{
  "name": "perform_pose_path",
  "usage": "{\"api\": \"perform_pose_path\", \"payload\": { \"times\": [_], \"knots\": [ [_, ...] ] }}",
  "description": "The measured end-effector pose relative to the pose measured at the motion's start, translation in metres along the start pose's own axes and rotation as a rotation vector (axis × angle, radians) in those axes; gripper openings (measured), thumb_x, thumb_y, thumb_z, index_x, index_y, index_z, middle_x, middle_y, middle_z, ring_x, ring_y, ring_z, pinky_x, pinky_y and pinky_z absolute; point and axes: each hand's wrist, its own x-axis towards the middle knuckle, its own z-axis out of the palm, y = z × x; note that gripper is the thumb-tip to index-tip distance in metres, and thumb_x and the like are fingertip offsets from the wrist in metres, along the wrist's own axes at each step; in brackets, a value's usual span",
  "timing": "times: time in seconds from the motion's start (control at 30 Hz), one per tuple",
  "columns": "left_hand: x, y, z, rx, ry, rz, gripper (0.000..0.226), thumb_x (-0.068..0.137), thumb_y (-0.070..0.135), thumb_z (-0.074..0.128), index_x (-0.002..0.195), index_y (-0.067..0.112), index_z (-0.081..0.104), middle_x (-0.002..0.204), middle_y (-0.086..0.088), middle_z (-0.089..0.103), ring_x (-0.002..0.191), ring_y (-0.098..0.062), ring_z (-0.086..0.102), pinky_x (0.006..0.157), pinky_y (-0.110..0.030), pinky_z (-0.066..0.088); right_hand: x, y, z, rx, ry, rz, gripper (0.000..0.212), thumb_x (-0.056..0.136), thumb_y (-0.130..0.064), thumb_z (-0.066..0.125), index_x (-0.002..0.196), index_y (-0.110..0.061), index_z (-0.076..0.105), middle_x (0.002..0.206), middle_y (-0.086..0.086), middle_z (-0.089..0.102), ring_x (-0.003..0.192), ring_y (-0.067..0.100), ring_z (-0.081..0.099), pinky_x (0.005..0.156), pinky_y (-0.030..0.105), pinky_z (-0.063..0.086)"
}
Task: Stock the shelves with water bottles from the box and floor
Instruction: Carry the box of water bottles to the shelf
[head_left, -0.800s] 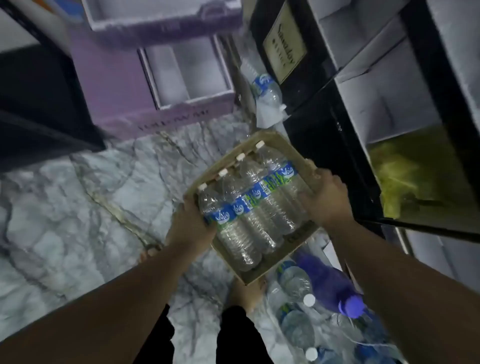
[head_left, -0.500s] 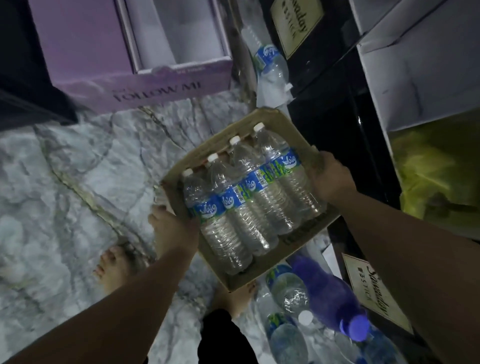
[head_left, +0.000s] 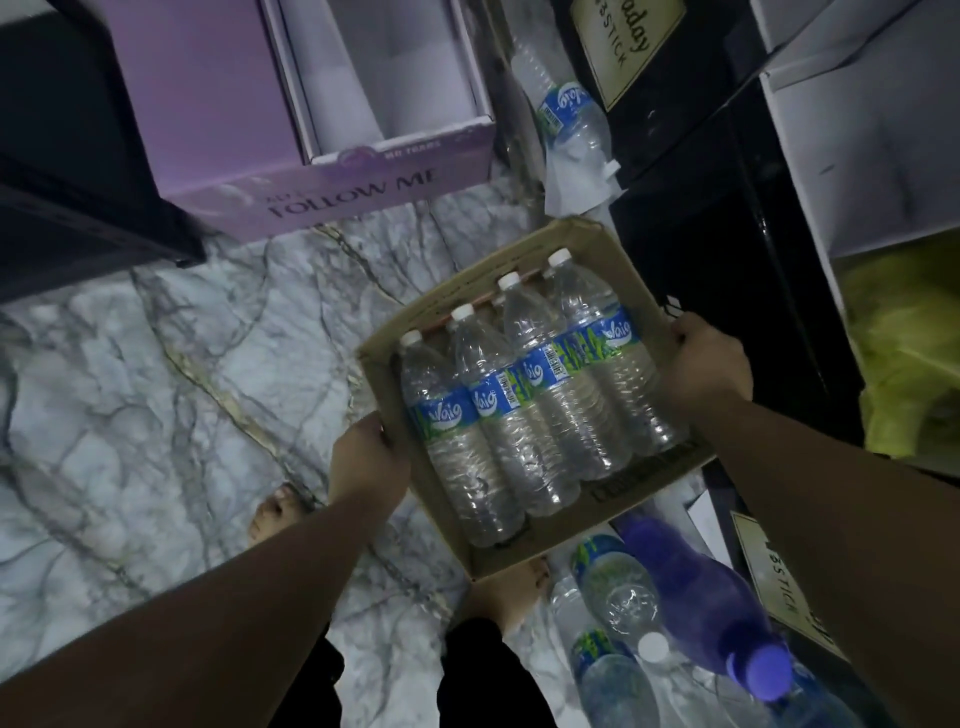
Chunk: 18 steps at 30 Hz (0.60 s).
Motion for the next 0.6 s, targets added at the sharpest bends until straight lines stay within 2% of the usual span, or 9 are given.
{"api": "perform_pose_path", "payload": {
  "times": [0.07,0.23,0.3,0.4,0.47,0.6],
  "knots": [
    [0.016,0.005,-0.015,0.032,-0.005,0.039,0.013,0.094,0.017,0.06,0.092,0.009,0.07,0.086,-0.016,0.073,0.088,-0.039,0.069,0.068,-0.034,0.046,-0.009,0.005,0.004,0.046,-0.018,0.038,0.013,0.1,-0.021,0.054,0.109,-0.016,0.062,0.098,0.02,0.065,0.092,0.043,0.065,0.075,0.037,0.048],
    [0.062,0.02,-0.053,0.123,0.012,0.197,0.017,0.091,0.021,0.056,0.096,0.014,0.071,0.086,-0.013,0.073,0.085,-0.038,0.069,0.071,-0.038,0.055,-0.035,0.013,0.023,0.147,-0.056,0.108,0.01,0.099,-0.027,0.055,0.103,-0.019,0.06,0.102,0.023,0.069,0.091,0.042,0.065,0.079,0.042,0.053],
    [0.078,0.025,-0.064,0.136,0.031,0.232,0.023,0.09,0.025,0.055,0.104,0.021,0.072,0.085,-0.01,0.073,0.084,-0.036,0.069,0.071,-0.037,0.056,-0.049,0.011,0.032,0.213,-0.057,0.129,0.017,0.1,-0.031,0.056,0.112,-0.02,0.062,0.108,0.025,0.069,0.096,0.045,0.065,0.084,0.044,0.054],
    [0.088,0.029,-0.069,0.103,0.061,0.256,0.028,0.095,0.032,0.056,0.118,0.034,0.072,0.087,-0.002,0.074,0.083,-0.029,0.068,0.067,-0.031,0.047,-0.063,0.01,0.035,0.276,-0.054,0.121,0.031,0.102,-0.036,0.055,0.131,-0.026,0.062,0.119,0.029,0.068,0.111,0.049,0.063,0.092,0.045,0.052],
    [0.084,0.028,-0.067,0.055,0.069,0.266,0.032,0.098,0.038,0.056,0.127,0.04,0.068,0.089,0.003,0.073,0.084,-0.023,0.066,0.068,-0.029,0.044,-0.064,0.01,0.033,0.309,-0.071,0.102,0.036,0.102,-0.04,0.054,0.138,-0.034,0.059,0.122,0.027,0.068,0.113,0.048,0.063,0.093,0.045,0.053],
    [0.072,0.022,-0.06,-0.026,0.066,0.212,0.04,0.099,0.044,0.055,0.138,0.038,0.06,0.101,-0.003,0.075,0.096,-0.028,0.071,0.082,-0.04,0.059,-0.052,0.013,0.017,0.296,-0.168,0.075,0.048,0.094,-0.05,0.054,0.142,-0.051,0.046,0.118,0.019,0.071,0.107,0.042,0.068,0.095,0.049,0.058]
  ]
}}
